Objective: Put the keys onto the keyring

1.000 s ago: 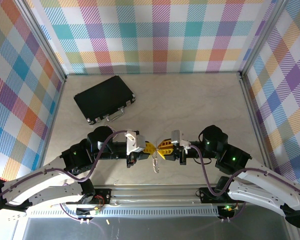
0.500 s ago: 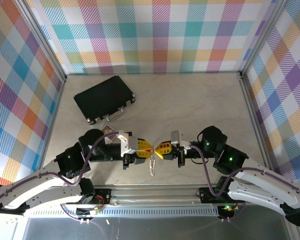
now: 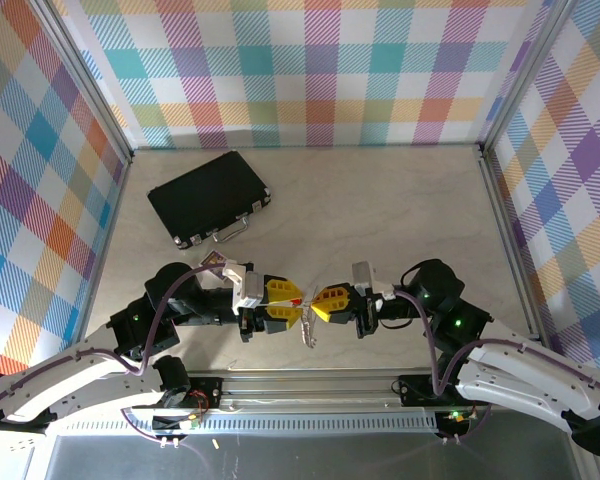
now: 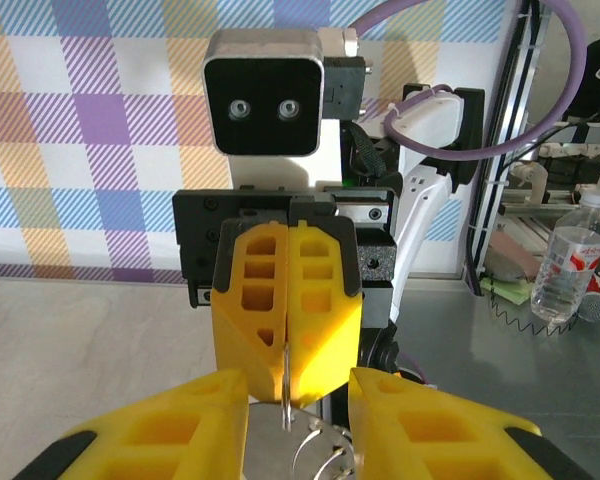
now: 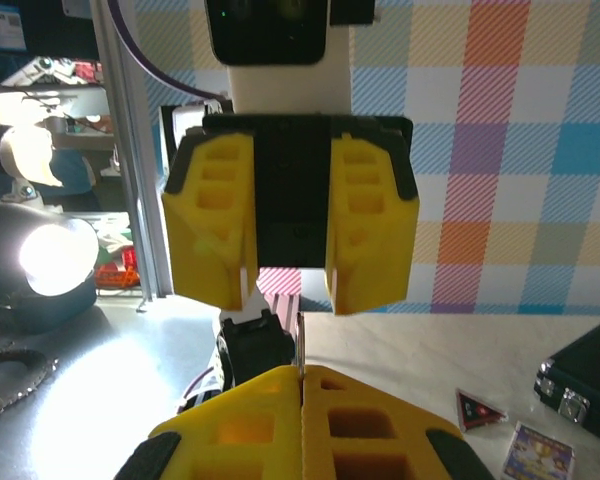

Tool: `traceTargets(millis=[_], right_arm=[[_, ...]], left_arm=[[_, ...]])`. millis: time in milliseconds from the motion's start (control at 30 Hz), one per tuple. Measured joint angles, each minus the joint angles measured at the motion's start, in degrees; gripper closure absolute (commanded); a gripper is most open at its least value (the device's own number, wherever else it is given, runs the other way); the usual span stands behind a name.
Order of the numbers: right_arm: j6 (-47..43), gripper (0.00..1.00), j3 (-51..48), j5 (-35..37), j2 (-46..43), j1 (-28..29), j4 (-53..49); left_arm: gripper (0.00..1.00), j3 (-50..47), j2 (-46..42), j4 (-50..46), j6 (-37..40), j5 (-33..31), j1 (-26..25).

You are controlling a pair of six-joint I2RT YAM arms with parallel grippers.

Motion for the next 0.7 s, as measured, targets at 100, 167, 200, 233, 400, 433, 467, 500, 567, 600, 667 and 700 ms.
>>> traceTargets(millis=[100,167,200,233,400,433,467,500,567,600,667,700], right_arm=[[0.5,1.00,0.0,-0.7,0.4,0.0,1.5],[0.8,1.00,0.0,-0.9,0.8,0.0,2.3],[1.0,1.00,0.0,-1.1,1.0,0.0,2.7],[1.1,1.00,0.0,-1.2,1.2,0.0,2.8],[1.5,1.00,0.0,-1.5,1.4,0.0,3.5],[1.5,1.00,0.0,-1.5,1.4,0.0,3.6],[1.7,1.00,0.0,-1.6,1.4,0.0,3.7],[1.7,1.00,0.0,-1.7,1.4,0.0,3.7],[1.7,1.00,0.0,-1.7,1.4,0.0,3.7],[1.7,1.00,0.0,-1.7,1.4,0.0,3.7],[1.7,1.00,0.0,-1.7,1.5,0.0,3.7],[1.7,1.00,0.0,-1.7,1.6,0.0,3.7]], left_arm=[[0.67,-0.3,0.0,0.5,-0.2,0.0,0.0],[0.69,-0.4,0.0,0.7,-0.2,0.0,0.0],[0.71,-0.5,0.0,0.8,-0.2,0.0,0.0],[0.72,-0.5,0.0,0.8,-0.3,0.0,0.0],[0.76,-0.6,0.3,0.9,-0.2,0.0,0.0],[0.76,-0.6,0.5,0.9,-0.2,0.0,0.0],[0.77,-0.6,0.5,0.8,-0.2,0.0,0.0],[0.77,-0.6,0.4,0.9,-0.2,0.0,0.0],[0.79,-0.6,0.4,0.9,-0.2,0.0,0.0],[0.80,-0.7,0.4,0.9,-0.2,0.0,0.0],[0.82,-0.7,0.4,0.9,-0.2,0.0,0.0],[0.82,-0.8,0.4,0.9,-0.2,0.0,0.0]])
